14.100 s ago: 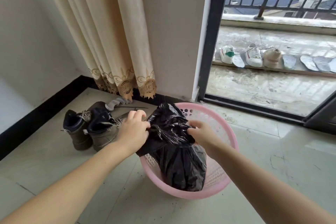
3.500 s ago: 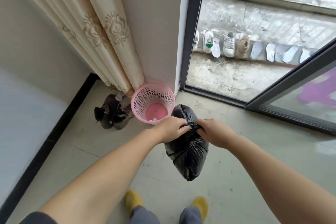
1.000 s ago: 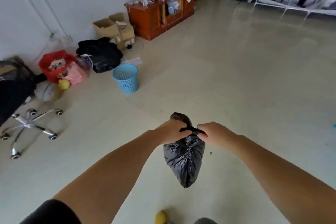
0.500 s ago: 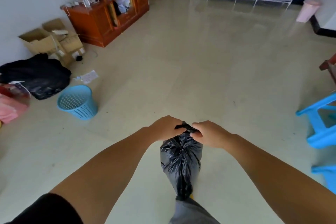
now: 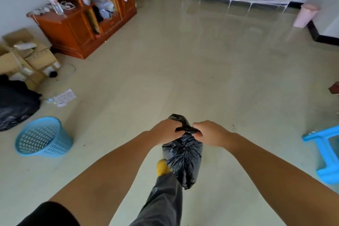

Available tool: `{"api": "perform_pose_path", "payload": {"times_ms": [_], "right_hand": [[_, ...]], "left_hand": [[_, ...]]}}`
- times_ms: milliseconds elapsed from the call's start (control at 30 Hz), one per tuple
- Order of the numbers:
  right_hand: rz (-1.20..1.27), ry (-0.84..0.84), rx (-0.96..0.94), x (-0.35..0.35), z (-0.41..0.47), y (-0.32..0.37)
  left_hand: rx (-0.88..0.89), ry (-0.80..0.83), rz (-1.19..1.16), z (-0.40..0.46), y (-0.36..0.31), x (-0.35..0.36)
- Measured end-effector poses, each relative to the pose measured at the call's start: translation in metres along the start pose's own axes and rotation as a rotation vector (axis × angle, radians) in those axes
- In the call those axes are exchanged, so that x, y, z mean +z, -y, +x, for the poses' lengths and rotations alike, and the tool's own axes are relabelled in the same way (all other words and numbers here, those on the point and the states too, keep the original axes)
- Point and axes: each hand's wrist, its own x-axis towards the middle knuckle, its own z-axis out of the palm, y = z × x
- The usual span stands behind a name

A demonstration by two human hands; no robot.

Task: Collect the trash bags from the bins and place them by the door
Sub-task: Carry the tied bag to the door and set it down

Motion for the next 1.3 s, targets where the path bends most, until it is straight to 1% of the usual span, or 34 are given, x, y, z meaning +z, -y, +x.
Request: {"api": "perform_pose_path", "payload": {"times_ms": [233, 400, 533, 667, 900, 1033, 1167, 1300], "right_hand": [[0.124, -0.004, 0.065, -0.08, 0.149, -0.058], [0.15, 0.0, 0.074, -0.139, 0.246, -0.098], [0.128, 0.004, 0.05, -0.188, 0.331, -0.14], [0.119, 0.01, 0.018, -0.233, 0.421, -0.196], [0.081, 0.076, -0.049, -0.322, 0.574, -0.284], [0.06, 0.083, -0.082, -0.376, 0.662, -0.327], [0.057, 0.084, -0.064, -0.429, 0.764, -0.377], [0.074, 0.081, -0.024, -0.476, 0.868, -0.422]], "left_hand": [[0.042, 0.036, 0.008, 0.151, 0.064, -0.1], [0.037, 0.061, -0.011, 0.248, 0.098, -0.172], [0.042, 0.06, 0.0, 0.336, 0.127, -0.222], [0.02, 0.036, -0.066, 0.434, 0.157, -0.268], [-0.076, 0.011, -0.092, 0.591, 0.204, -0.344], [-0.092, -0.02, -0.105, 0.678, 0.236, -0.397], [-0.067, -0.031, -0.092, 0.778, 0.269, -0.454], [-0.015, 0.013, -0.074, 0.879, 0.312, -0.513]]}}
